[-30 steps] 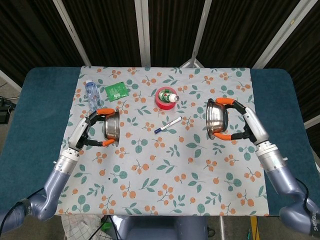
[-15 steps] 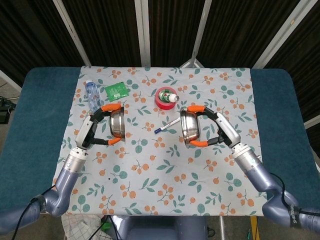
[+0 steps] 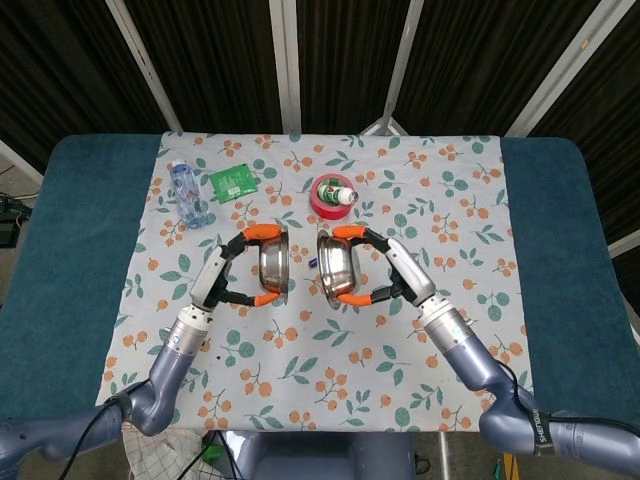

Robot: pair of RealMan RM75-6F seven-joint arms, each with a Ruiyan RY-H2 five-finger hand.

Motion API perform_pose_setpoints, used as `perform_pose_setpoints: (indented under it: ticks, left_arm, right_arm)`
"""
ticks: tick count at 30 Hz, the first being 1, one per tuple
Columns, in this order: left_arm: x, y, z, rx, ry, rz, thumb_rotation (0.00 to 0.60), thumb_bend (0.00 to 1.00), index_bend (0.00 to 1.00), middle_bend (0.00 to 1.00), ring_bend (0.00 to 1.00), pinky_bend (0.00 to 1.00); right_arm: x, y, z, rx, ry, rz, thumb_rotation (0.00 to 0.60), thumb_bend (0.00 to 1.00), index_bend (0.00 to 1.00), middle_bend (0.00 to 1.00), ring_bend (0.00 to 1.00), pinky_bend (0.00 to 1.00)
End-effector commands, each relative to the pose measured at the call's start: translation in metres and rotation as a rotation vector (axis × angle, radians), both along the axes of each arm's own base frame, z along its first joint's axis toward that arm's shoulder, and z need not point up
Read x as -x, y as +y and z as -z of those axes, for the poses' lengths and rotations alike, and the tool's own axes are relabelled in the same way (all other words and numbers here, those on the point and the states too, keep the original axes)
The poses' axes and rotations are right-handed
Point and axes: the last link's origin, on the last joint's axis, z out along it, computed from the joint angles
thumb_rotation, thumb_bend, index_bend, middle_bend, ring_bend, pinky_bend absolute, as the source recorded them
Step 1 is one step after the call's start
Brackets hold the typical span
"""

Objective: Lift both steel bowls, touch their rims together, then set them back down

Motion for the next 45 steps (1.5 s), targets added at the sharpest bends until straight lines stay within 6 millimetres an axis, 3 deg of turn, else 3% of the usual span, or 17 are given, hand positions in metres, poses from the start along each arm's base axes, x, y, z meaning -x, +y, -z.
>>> perform_pose_setpoints:
  ticks: [1,14,21,25,45]
  left_arm:
    - [-0.007,-0.002,0.01,-0.004,0.01,0.02,0.6,0.05,0.47,0.33,0.2,0.37]
    - [-0.022,-0.007,0.026,-0.02,-0.001,0.061,0.6,0.05,0.47,0.33,0.2,0.37]
    - [-0.011,-0.006,0.006,-0.081,-0.014,0.061,0.6,0.05,0.47,0.33,0.2,0.37]
    - [-0.01,-0.01,0.005,-0.079,-0.01,0.071,0.6,0.04,0.47,0.33,0.2,0.37]
    - [-0.022,-0.016,0.031,-0.043,0.018,0.089,0.6,0.04,0.47,0.33,0.2,0.37]
  right_arm:
    - [-0.014,0.004,0.01,-0.012,-0.008,-0.011,0.6,0.0,0.45,0.35,0.38,0.13]
    - [-0.04,0.021,0.024,-0.039,0.027,-0.064,0.6,0.0,0.45,0.35,0.38,0.13]
    - [-0.025,0.011,0.012,-0.008,0.046,-0.012,0.6,0.0,0.45,0.35,0.38,0.13]
    - [-0.023,0.01,0.012,-0.015,0.048,-0.004,0.6,0.0,0.45,0.35,0.38,0.13]
    - [-0.032,0.019,0.015,-0.047,0.048,-0.035,0.6,0.0,0.45,0.35,0.38,0.13]
